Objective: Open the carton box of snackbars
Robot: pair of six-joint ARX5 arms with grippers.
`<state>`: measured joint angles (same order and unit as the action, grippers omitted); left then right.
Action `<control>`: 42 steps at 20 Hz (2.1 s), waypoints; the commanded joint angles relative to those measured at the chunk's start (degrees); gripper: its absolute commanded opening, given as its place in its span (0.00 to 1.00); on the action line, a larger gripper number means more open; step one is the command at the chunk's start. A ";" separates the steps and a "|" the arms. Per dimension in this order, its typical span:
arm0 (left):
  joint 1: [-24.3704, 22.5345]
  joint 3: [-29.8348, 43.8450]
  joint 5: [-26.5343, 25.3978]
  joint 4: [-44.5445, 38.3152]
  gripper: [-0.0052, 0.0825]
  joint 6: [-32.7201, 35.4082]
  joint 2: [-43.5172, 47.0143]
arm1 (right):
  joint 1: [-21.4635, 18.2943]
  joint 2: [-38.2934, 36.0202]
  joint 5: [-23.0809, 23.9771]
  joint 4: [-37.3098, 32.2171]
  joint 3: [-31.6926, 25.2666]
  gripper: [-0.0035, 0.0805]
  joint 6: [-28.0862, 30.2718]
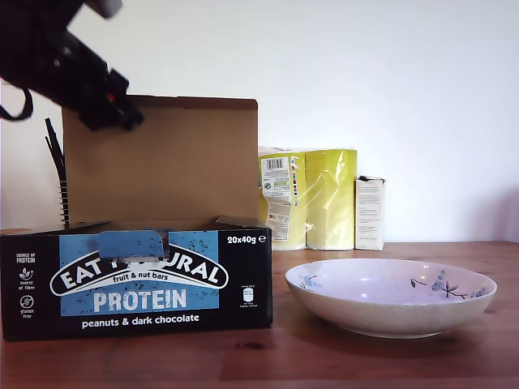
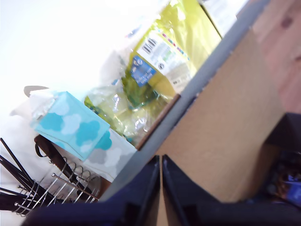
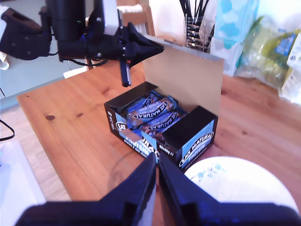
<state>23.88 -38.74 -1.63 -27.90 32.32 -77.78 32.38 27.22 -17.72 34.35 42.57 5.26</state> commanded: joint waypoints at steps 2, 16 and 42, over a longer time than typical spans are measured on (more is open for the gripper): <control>-0.15 -4.33 0.22 -0.90 0.04 -0.92 -5.66 | 0.24 -0.09 -0.33 0.76 0.15 0.03 -0.94; -3.34 -28.83 3.58 12.33 0.04 -8.70 -29.81 | 0.24 1.44 0.48 2.10 0.15 0.03 -0.92; -4.22 -43.15 16.85 51.93 0.04 -19.21 -27.67 | 0.22 1.49 3.54 3.54 0.15 0.03 2.71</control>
<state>19.35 -82.28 14.48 23.90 13.19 -108.55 32.38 28.77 -14.52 38.20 42.57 7.62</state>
